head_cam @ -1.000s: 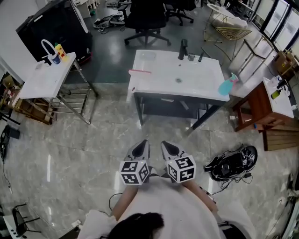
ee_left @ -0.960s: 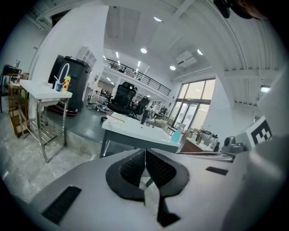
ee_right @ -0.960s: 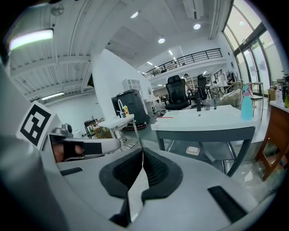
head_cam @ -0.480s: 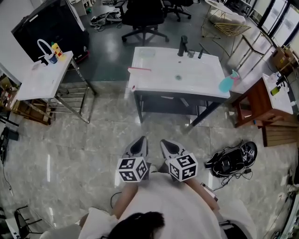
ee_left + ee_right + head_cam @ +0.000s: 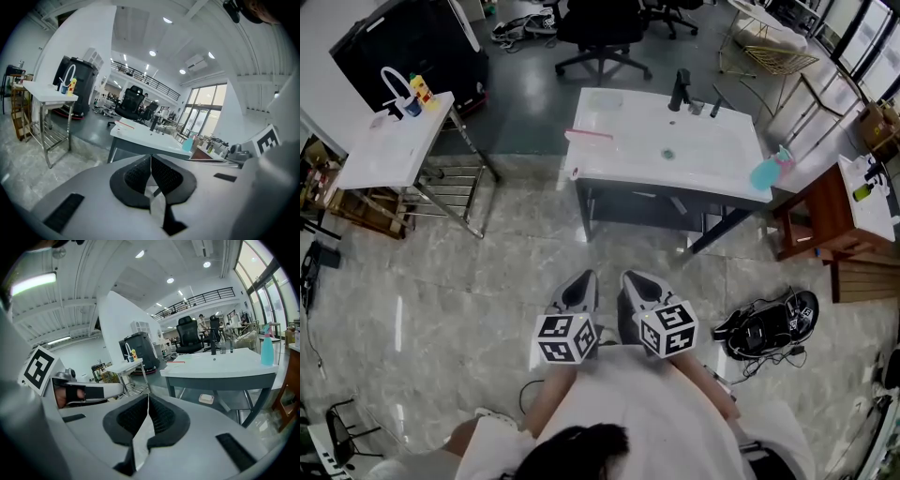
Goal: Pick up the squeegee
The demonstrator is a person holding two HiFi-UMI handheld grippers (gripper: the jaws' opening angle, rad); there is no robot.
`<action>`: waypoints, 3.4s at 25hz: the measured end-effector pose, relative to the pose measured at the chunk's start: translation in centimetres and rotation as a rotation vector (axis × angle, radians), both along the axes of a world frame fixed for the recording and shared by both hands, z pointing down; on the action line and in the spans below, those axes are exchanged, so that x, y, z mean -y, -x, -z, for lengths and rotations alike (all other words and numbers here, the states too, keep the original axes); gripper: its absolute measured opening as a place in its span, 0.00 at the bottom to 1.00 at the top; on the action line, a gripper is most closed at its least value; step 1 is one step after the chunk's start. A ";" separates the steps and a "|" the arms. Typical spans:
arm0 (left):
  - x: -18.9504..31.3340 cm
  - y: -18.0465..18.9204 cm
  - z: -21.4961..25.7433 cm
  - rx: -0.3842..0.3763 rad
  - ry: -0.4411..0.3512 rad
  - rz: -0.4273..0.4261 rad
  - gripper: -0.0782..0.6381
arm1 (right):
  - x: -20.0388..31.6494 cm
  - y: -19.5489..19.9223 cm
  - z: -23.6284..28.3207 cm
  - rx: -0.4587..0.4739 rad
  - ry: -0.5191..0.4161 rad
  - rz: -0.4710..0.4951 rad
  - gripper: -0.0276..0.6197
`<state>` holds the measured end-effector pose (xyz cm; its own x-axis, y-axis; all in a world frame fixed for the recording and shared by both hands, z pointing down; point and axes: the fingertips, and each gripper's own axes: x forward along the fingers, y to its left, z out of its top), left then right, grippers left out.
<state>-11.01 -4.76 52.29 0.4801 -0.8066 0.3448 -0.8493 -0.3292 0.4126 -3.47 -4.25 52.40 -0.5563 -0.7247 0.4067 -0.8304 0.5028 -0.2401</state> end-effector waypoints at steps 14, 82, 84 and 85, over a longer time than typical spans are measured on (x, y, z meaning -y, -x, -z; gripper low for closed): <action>6.2 -1.4 -0.5 0.014 0.006 0.014 0.15 | 7.1 -1.0 -0.7 0.022 0.011 0.022 0.09; 29.6 -6.6 -1.8 0.045 0.046 0.212 0.15 | 33.1 -4.4 -3.2 0.008 0.142 0.268 0.09; 29.9 -6.1 -1.7 0.042 0.042 0.222 0.15 | 33.5 -4.1 -3.0 0.003 0.138 0.263 0.09; 30.1 -5.8 -1.6 0.041 0.041 0.228 0.15 | 33.6 -4.0 -2.9 0.003 0.135 0.264 0.09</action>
